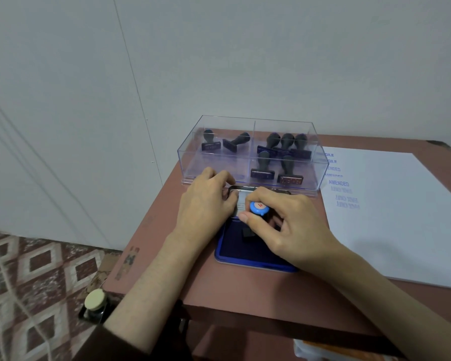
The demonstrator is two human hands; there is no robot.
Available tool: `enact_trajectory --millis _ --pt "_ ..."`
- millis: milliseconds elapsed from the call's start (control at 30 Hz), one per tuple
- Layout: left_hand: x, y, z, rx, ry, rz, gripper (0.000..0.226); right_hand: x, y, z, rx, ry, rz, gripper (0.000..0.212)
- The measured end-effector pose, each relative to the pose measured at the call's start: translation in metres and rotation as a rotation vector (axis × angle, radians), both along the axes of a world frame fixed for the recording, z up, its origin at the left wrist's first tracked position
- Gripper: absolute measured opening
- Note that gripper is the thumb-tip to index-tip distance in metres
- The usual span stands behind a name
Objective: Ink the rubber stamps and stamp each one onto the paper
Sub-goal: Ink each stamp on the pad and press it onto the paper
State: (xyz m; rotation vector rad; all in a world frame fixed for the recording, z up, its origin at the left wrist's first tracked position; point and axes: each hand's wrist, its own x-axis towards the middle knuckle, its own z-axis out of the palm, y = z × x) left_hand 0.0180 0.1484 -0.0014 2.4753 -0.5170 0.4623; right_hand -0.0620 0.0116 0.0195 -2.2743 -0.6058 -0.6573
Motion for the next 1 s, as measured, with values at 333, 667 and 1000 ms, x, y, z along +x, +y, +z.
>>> enact_trajectory --millis 333,667,1000 --pt "0.0 0.0 0.0 0.007 -0.003 -0.001 0.02 -0.001 -0.002 -0.001 -0.047 -0.047 -0.001 0.008" --pt "-0.002 -0.001 0.006 0.041 0.037 -0.006 0.02 -0.002 -0.002 -0.001 -0.027 -0.023 -0.018 0.02" --pt "-0.01 -0.013 0.02 0.063 -0.046 -0.085 0.02 0.002 -0.039 0.009 0.799 0.478 -0.155 0.016"
